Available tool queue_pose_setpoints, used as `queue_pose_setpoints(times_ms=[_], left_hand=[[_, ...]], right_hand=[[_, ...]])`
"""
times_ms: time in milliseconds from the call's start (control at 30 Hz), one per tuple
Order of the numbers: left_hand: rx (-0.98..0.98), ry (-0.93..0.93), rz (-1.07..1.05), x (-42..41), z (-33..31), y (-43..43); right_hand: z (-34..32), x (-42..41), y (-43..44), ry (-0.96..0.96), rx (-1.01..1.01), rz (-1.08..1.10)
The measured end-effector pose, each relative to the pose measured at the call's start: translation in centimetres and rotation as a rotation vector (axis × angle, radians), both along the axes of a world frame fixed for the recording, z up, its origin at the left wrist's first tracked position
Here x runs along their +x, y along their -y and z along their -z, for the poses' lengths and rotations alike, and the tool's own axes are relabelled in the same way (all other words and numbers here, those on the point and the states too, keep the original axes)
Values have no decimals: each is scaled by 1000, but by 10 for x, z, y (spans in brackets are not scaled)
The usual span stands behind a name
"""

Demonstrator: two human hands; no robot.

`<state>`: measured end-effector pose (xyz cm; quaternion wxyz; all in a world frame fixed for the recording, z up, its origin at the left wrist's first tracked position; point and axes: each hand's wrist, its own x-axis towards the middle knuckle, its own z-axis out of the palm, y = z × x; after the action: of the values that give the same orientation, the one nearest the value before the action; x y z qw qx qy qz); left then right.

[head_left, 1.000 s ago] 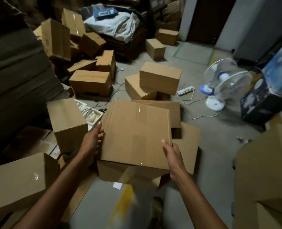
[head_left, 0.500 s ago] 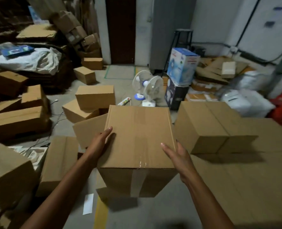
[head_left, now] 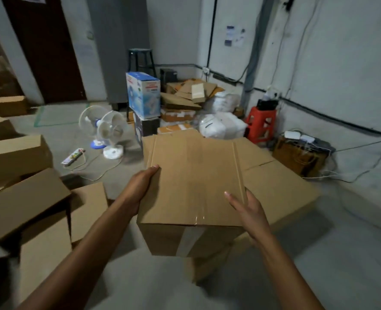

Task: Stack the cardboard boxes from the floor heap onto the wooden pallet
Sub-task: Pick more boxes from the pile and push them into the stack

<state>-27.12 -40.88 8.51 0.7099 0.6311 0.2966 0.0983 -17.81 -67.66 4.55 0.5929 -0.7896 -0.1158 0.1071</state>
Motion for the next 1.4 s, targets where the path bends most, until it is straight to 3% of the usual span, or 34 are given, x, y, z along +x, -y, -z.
queue_pose_setpoints(times_ms=[133,400,533,733,967,1167,1300,1400], left_hand=[[-89,-10,88,66,-8,68],[-201,-65,76,198,-1,117],[-293,-89,204,285,14,123],[-625,-163,402,415,35,97],[-754,-220,583,549,46,103],[-617,-198,422,618,59,142],[-614,-155,361,652,79,197],[-618,-78,279,677,97,242]], right_hand=[[-5,39,78,33,-13,76],[-1,131,152,77,-40,117],[3,207,177,98,-53,120],[-5,324,207,83,-67,49],[0,443,220,43,-127,2],[8,536,234,-120,-172,20],[2,613,253,-332,20,-4],[-5,677,277,-422,21,-21]])
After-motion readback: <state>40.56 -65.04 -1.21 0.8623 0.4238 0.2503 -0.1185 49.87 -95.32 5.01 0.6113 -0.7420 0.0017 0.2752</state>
